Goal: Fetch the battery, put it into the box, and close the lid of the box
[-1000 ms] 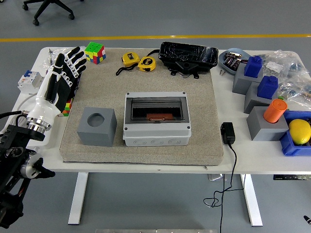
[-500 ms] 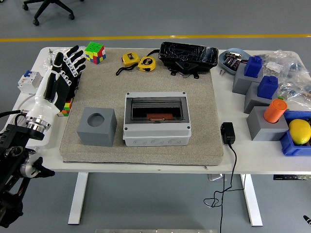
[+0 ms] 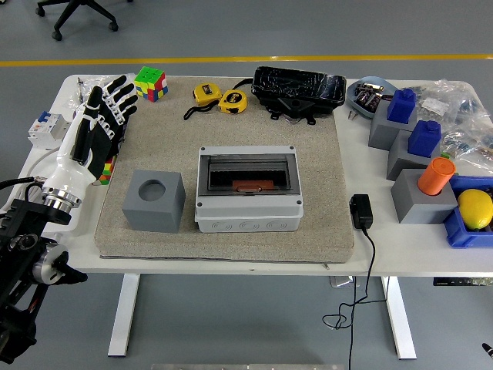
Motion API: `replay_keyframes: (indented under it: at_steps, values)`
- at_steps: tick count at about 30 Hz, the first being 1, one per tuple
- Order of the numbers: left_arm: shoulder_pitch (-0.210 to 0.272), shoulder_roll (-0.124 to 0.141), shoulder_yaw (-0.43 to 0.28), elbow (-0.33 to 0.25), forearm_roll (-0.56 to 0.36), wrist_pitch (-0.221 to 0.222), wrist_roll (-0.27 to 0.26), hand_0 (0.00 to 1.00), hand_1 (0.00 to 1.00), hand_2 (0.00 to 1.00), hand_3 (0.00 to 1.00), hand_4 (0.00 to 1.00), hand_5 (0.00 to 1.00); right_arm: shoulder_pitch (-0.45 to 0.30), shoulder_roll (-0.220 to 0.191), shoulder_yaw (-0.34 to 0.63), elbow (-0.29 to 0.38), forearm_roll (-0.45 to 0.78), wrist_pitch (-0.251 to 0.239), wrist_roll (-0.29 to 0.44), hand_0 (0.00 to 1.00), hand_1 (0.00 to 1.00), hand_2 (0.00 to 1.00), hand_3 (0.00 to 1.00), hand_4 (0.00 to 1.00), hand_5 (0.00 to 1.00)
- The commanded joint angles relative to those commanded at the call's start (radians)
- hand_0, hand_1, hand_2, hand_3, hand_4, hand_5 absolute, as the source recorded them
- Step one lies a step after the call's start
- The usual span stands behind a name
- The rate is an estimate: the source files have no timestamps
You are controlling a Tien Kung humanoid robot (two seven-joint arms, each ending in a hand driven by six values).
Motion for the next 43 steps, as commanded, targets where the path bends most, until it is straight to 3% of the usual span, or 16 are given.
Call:
replay_keyframes:
  at_steps: [43]
  values:
    - [-0.005,0.003,-0.017,0.004,-0.005,0.015,-0.013,0.885,0.902,0.909,0.921,0.998,0.998,0.001,0.005,0.022,0.0,-0.01,0.0,-0.001,0.798,0.73,0.735,0.792,0.998,0.944]
